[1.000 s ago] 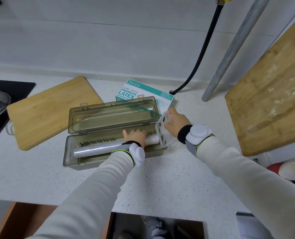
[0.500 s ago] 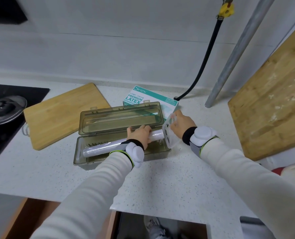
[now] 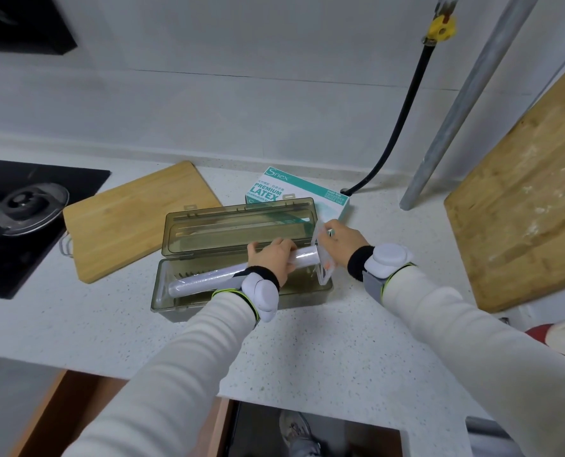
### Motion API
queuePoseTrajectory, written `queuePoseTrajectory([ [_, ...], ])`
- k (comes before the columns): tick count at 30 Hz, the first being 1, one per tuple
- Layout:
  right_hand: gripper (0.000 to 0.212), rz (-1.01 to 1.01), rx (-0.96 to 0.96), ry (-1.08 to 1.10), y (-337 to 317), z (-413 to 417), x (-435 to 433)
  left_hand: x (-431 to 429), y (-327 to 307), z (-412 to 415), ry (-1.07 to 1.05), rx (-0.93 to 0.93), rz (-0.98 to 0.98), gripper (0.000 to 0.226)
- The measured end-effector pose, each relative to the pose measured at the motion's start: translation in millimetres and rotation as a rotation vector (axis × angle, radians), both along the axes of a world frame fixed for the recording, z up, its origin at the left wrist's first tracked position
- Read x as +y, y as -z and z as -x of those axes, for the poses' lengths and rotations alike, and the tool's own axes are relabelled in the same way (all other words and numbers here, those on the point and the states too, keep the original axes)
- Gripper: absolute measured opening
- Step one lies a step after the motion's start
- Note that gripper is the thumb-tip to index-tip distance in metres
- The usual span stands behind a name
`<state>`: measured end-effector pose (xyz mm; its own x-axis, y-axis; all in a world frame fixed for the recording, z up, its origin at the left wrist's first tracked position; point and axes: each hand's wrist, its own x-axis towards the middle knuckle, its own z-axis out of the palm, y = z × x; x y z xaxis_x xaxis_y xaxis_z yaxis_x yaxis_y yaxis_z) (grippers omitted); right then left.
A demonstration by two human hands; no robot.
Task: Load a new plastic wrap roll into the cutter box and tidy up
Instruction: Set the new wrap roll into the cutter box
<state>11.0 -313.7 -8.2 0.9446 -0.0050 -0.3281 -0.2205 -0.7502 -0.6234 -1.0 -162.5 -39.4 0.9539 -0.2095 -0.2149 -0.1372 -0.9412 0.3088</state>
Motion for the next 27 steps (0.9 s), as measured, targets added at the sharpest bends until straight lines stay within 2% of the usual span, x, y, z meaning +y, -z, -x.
queuePoseTrajectory([
  [5, 0.027, -0.164, 0.066, 0.032, 0, 0, 2, 1, 0, 1, 0.002, 0.001, -0.008, 0.034],
  [12, 0.043, 0.031, 0.04, -0.058, 5, -2, -3, 2, 2, 1, 0.005, 0.004, -0.004, 0.033],
  [19, 0.031, -0.199, 0.1, 0.005, 10, -3, -3, 1, 5, 1, -0.006, 0.007, 0.015, 0.034],
  [24, 0.033, -0.086, 0.077, -0.053, 13, -6, -7, 1, 6, 0, -0.01, 0.012, 0.008, 0.034],
  [27, 0.039, -0.102, 0.067, -0.042, 15, -6, -7, -1, 8, -1, -0.019, 0.026, 0.007, 0.035],
])
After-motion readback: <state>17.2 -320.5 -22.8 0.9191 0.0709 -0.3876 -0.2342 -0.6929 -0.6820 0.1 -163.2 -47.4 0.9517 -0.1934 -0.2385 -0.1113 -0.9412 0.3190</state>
